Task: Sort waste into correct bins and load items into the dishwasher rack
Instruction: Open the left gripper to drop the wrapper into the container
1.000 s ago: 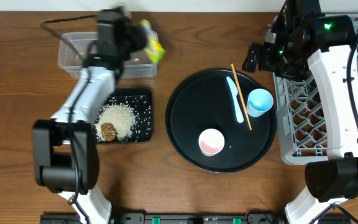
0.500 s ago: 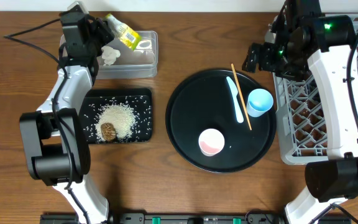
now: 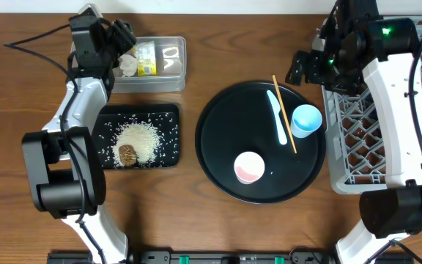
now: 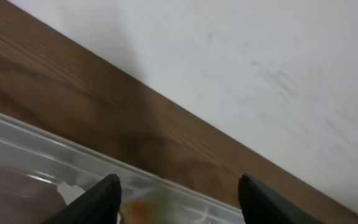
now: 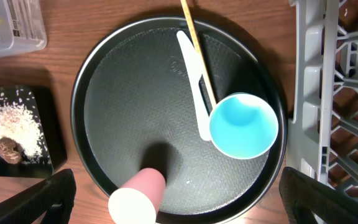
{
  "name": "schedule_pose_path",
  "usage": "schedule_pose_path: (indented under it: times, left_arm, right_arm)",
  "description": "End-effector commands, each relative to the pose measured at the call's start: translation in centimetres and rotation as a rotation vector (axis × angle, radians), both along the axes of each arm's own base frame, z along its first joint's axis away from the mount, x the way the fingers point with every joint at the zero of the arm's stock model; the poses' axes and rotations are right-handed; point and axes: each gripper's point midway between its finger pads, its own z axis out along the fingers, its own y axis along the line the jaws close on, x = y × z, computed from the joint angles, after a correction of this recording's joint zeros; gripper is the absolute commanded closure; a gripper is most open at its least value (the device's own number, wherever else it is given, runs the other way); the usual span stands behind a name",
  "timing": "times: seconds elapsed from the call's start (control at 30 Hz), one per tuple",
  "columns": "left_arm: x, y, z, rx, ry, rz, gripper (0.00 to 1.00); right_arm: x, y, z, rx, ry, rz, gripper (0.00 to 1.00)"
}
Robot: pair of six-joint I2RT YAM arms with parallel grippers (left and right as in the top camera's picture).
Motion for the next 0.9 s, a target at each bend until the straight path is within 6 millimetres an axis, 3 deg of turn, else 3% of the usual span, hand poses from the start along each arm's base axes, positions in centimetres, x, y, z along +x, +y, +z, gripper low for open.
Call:
schedule_pose_path:
  times: [0.0, 0.07, 0.23, 0.4, 0.57, 0.73, 0.87]
  left_arm:
    - [-0.4, -0.3, 0.5, -0.025, 0.004, -0.014, 0.34]
    - [-0.6, -0.2, 0.2, -0.025, 0.022, -0.011, 0.27]
    - [-1.0, -0.3, 0.5, -0.027, 0.032, -0.015, 0.27]
    - [-1.6, -0.4, 4.7, -0.015, -0.046, -0.017, 0.27]
    - [-3.7, -0.6, 9.5, -0.01, -0.094, -0.017, 0.27]
    - [-6.2, -0.9, 12.4, -0.01, -0.094, -0.017, 0.26]
    - [-8.0, -1.1, 13.3, -0.013, -0.068, -0.017, 0.11]
  right_arm:
    - [-0.1, 0.3, 0.0, 0.003, 0.0, 0.012, 0.01]
    - [-0.1, 0.3, 0.0, 0.003, 0.0, 0.011, 0.01]
    - [-0.1, 0.3, 0.0, 0.003, 0.0, 0.011, 0.01]
    - [-0.1, 0.3, 0.0, 0.003, 0.0, 0.011, 0.01]
    - [-0.1, 0.3, 0.0, 0.003, 0.0, 0.011, 0.01]
    - [-0.1, 0.3, 0.0, 0.003, 0.0, 0.011, 0.01]
    - [-0.1, 0.3, 0.0, 0.003, 0.0, 0.011, 0.01]
